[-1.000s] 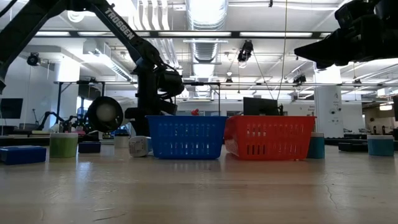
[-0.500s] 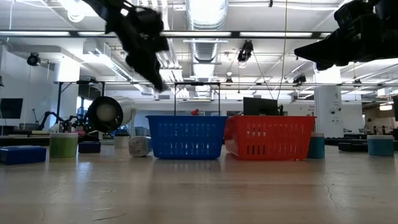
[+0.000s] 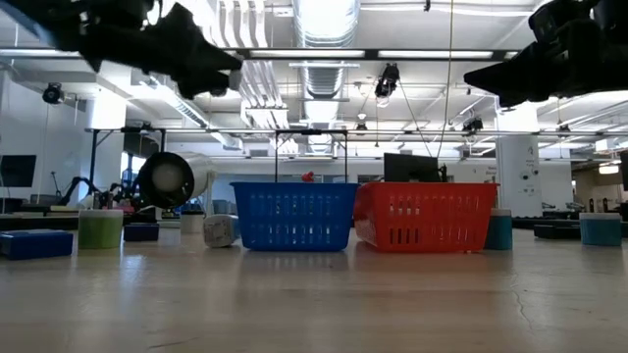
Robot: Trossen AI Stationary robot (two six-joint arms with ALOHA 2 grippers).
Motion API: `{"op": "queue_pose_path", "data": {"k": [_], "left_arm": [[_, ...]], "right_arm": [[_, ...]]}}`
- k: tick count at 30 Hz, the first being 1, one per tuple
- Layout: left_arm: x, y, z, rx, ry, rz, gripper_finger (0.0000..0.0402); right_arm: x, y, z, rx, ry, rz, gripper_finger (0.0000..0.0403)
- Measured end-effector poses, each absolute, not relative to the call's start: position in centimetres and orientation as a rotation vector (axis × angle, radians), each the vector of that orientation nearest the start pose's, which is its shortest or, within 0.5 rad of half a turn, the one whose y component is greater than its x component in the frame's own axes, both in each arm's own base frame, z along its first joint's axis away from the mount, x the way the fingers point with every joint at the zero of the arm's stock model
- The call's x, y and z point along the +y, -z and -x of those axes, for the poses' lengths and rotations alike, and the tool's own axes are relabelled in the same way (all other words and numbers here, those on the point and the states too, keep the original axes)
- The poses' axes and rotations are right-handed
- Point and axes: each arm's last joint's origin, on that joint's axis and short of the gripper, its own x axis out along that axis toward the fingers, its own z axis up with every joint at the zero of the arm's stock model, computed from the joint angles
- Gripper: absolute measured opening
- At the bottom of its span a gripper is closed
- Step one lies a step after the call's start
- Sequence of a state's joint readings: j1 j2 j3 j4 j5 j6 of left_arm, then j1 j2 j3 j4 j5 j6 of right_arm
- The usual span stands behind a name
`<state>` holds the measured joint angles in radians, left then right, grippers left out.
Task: Sort adapters and digital timers
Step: Put the top white timer into the blue bin
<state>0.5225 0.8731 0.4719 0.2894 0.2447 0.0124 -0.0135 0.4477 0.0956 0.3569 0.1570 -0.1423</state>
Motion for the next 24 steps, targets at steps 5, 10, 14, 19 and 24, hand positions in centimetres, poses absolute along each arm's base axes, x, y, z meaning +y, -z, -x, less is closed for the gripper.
{"op": "queue_pose_path", "data": {"k": [5, 10, 14, 19, 24], "left_arm": [[8.1, -23.0, -15.5, 0.106, -0.258, 0.038, 0.0287], [7.3, -22.1, -15.0, 0.103, -0.165, 0.037, 0.0287], [6.8, -21.4, -14.9, 0.088, -0.082, 0.029, 0.0287], [6.2, -22.3, -14.7, 0.024, -0.007, 0.007, 0.0287], [5.3, -23.3, -13.7, -0.038, 0.047, -0.005, 0.0287]], "right_arm": [[-0.6, -19.2, -12.9, -0.012, 0.173, 0.147, 0.0008], [-0.6, -19.4, -12.9, -0.039, 0.178, 0.130, 0.0008], [-0.6, -19.6, -12.9, -0.052, 0.179, 0.152, 0.0008], [-0.6, -19.6, -12.9, -0.051, 0.180, 0.152, 0.0008], [-0.6, -19.5, -12.9, -0.050, 0.180, 0.151, 0.0008]]}}
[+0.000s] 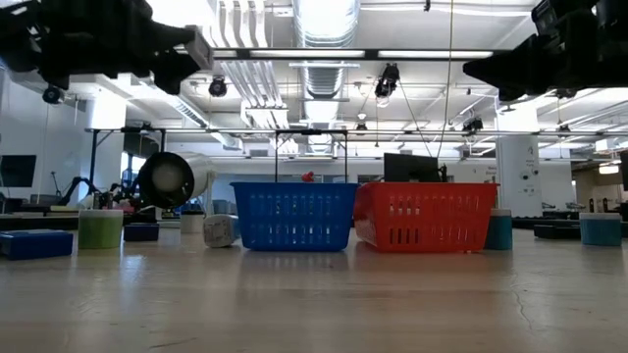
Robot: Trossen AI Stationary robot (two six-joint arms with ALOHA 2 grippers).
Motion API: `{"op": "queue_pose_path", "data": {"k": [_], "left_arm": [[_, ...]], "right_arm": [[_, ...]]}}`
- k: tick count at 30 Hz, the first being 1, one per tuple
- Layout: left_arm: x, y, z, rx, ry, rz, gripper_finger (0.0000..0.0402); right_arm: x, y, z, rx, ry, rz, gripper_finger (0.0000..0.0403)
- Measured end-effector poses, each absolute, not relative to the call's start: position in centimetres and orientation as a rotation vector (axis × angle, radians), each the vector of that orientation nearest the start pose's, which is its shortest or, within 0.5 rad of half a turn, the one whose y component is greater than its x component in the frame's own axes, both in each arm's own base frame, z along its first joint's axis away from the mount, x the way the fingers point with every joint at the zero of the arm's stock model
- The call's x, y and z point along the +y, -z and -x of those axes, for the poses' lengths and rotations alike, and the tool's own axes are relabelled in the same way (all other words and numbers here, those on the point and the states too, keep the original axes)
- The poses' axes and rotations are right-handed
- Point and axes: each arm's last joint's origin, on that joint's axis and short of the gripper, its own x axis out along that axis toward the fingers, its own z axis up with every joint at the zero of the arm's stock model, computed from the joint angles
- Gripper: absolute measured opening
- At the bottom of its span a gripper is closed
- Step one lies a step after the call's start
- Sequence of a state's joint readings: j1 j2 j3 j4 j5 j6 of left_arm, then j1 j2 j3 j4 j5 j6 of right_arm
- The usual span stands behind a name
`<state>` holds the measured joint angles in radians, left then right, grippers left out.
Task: Sort adapters and digital timers
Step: Put the top white timer into the blue bin
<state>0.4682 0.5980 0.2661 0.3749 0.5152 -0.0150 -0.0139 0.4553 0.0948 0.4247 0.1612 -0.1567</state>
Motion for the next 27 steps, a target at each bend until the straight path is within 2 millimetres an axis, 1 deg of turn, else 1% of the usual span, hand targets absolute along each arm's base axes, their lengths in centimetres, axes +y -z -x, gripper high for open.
{"op": "queue_pose_path", "data": {"k": [4, 8, 13, 17, 21, 23, 27], "left_arm": [[4.5, -24.0, -12.5, -0.080, 0.065, -0.027, 0.0287], [3.9, -23.6, -11.8, -0.099, 0.070, -0.035, 0.0287], [3.8, -22.8, -11.9, -0.109, 0.018, -0.068, 0.0287], [3.6, -22.0, -12.3, -0.073, 0.039, -0.117, 0.0287], [3.3, -21.7, -12.7, -0.054, 0.071, -0.121, 0.0287], [3.1, -21.7, -12.8, -0.054, 0.094, -0.158, 0.0287], [2.7, -22.0, -12.6, -0.084, 0.115, -0.196, 0.0287]], "right_arm": [[-0.6, -19.5, -12.9, -0.048, 0.179, 0.152, 0.0008], [-0.6, -19.5, -12.9, -0.047, 0.179, 0.153, 0.0008], [-0.7, -19.5, -12.9, -0.048, 0.183, 0.152, 0.0008], [-0.7, -19.5, -12.9, -0.048, 0.217, 0.132, 0.0008], [-0.8, -19.5, -12.9, -0.049, 0.231, 0.135, 0.0008], [-0.8, -19.6, -12.9, -0.053, 0.231, 0.146, 0.0008], [-0.8, -19.6, -12.9, -0.055, 0.232, 0.149, 0.0008]]}}
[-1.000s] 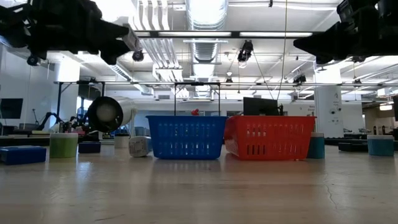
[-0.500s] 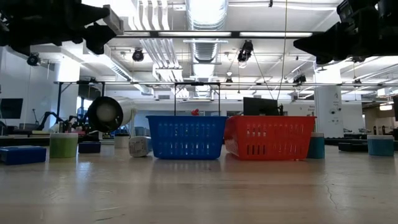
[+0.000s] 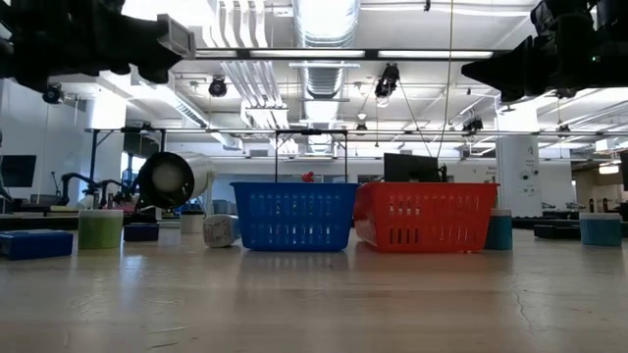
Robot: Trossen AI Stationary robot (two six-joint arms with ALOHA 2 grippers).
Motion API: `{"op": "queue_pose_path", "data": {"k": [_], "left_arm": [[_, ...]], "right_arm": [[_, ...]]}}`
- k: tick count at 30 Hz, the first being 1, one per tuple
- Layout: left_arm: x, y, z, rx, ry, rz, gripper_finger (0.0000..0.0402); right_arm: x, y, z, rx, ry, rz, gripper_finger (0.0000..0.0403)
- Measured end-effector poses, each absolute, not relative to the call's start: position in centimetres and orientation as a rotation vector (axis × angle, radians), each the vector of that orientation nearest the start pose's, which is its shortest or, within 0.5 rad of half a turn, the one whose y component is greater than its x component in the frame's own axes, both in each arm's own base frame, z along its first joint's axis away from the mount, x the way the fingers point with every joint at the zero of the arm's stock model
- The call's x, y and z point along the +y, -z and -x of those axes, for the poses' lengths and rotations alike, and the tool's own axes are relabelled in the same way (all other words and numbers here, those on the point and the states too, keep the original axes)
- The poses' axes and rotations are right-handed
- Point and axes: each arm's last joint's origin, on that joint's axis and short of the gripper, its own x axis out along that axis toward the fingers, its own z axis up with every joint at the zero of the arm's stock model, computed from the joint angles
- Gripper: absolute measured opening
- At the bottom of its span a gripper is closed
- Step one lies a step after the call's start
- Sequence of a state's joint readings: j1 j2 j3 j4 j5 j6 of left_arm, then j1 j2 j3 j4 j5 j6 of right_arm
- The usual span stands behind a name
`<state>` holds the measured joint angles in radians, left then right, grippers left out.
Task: Sort adapters and digital timers
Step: Put the top white timer into the blue bin
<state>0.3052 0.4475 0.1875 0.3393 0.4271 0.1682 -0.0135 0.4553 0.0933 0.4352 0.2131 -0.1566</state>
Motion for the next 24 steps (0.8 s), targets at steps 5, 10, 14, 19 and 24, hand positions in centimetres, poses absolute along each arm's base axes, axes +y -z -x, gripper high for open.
{"op": "queue_pose_path", "data": {"k": [5, 10, 14, 19, 24], "left_arm": [[2.5, -22.3, -12.1, -0.102, 0.115, -0.186, 0.0287], [2.7, -21.3, -12.0, -0.116, 0.048, -0.139, 0.0287], [3.0, -21.1, -11.9, -0.173, -0.049, -0.096, 0.0287], [2.9, -21.0, -12.1, -0.165, -0.020, -0.082, 0.0287], [2.6, -20.3, -12.7, -0.111, 0.039, -0.072, 0.0287]], "right_arm": [[-0.8, -19.6, -12.9, -0.054, 0.232, 0.149, 0.0008], [-0.8, -19.6, -12.9, -0.055, 0.231, 0.134, 0.0008], [-0.8, -19.6, -12.9, -0.057, 0.231, 0.126, 0.0008], [-0.8, -19.7, -12.9, -0.070, 0.232, 0.125, 0.0008], [-0.8, -19.8, -12.9, -0.076, 0.236, 0.135, 0.0008]]}}
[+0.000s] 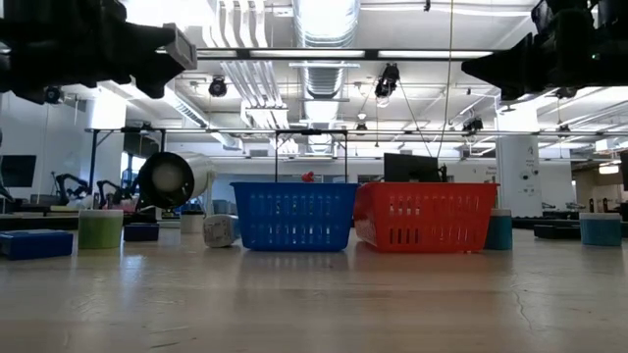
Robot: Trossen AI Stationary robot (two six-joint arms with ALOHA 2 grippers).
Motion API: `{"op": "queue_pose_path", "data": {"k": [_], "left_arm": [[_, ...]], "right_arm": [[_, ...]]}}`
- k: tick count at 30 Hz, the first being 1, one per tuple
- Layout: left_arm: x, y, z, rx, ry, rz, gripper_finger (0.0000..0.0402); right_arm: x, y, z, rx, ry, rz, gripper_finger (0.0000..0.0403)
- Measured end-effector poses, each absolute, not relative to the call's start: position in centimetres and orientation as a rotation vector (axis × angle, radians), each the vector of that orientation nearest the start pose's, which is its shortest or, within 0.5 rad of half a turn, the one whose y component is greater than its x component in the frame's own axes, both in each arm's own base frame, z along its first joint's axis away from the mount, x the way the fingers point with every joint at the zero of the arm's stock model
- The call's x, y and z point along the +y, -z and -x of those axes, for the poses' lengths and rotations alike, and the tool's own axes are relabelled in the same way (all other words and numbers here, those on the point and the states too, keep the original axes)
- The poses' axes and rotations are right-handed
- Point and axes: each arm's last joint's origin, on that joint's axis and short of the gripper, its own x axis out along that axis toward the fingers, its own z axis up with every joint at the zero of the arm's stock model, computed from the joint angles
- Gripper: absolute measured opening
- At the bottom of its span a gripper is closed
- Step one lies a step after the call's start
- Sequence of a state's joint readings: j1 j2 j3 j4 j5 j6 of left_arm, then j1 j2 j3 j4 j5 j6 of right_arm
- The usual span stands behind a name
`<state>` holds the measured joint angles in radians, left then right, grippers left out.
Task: Sort adapters and digital timers
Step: Put the top white timer into the blue bin
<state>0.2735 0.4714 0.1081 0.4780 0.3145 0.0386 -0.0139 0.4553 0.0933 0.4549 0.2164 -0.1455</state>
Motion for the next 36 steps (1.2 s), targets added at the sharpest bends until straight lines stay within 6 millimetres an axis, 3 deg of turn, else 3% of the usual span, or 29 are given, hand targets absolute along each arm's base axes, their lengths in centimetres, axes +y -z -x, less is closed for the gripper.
{"op": "queue_pose_path", "data": {"k": [12, 18, 21, 25, 30, 36], "left_arm": [[1.7, -19.6, -13.8, -0.125, 0.177, -0.124, 0.0287], [2.3, -19.6, -13.9, -0.121, -0.015, -0.082, 0.0287], [2.3, -19.6, -13.9, -0.120, -0.022, -0.078, 0.0287], [2.6, -20.9, -14.3, -0.145, -0.095, -0.027, 0.0287], [2.9, -23.0, -16.2, -0.007, -0.111, 0.059, 0.0287], [2.3, -23.9, -20.9, 0.210, -0.079, 0.064, 0.0287]], "right_arm": [[-0.8, -19.8, -12.9, -0.074, 0.242, 0.143, 0.0008], [-0.8, -19.8, -12.9, -0.075, 0.251, 0.123, 0.0008], [-0.9, -19.8, -12.9, -0.074, 0.255, 0.123, 0.0008], [-0.9, -19.8, -12.9, -0.074, 0.258, 0.123, 0.0008], [-0.9, -19.8, -12.9, -0.074, 0.258, 0.126, 0.0008], [-0.9, -19.8, -12.9, -0.074, 0.258, 0.122, 0.0008]]}}
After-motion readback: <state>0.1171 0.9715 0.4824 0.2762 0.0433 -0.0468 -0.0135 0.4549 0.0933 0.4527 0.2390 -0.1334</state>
